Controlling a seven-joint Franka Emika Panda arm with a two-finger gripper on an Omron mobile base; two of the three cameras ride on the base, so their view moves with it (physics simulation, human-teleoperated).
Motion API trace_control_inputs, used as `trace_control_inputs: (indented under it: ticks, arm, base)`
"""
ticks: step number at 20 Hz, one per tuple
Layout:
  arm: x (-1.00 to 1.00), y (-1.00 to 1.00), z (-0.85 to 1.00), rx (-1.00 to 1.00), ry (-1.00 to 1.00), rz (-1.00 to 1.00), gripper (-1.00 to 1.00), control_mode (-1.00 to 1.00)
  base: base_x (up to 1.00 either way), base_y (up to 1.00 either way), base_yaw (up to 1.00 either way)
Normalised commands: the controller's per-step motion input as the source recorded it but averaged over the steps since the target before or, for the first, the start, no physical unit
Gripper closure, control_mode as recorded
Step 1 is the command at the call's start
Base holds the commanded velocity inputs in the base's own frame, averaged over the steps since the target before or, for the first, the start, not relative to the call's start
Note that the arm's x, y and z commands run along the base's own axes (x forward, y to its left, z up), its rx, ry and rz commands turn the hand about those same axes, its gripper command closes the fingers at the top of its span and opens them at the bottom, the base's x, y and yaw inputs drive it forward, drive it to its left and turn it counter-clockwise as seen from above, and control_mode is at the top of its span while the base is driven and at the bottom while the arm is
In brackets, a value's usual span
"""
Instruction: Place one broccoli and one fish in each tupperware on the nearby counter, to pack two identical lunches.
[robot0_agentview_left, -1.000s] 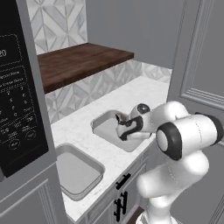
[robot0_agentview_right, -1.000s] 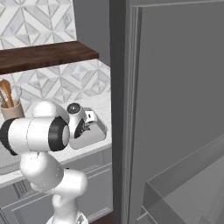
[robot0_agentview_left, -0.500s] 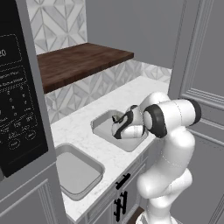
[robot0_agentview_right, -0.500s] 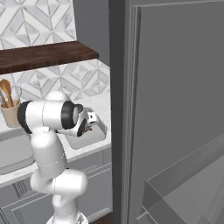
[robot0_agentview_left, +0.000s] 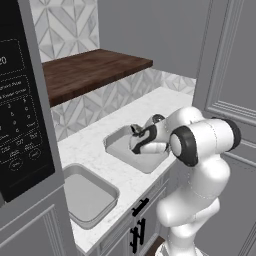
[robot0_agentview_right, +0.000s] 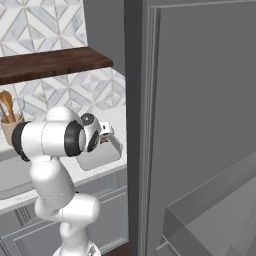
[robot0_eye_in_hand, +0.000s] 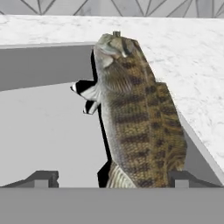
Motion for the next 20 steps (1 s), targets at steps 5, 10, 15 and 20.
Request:
trace_control_inputs:
  ticks: [5, 10, 15, 20]
  arm:
    - [0.09, 0.22, -0.11, -0.04, 0.12, -0.01, -1.00, -1.00]
    - [0.52, 0.23, -0.68, -0.05, 0.16, 0.00, -1.00, -1.00]
    - [-0.63, 0.02, 0.65, 0.00, -0.13, 0.00, -1.00, -1.00]
    - [-1.00, 0.07, 0.91, 0.00, -0.05, 0.00, -1.00, -1.00]
  base:
    - [0.00, 0.00, 0.00]
    - [0.00, 0.00, 0.00]
    - [0.00, 0.00, 0.00]
    - [0.00, 0.00, 0.00]
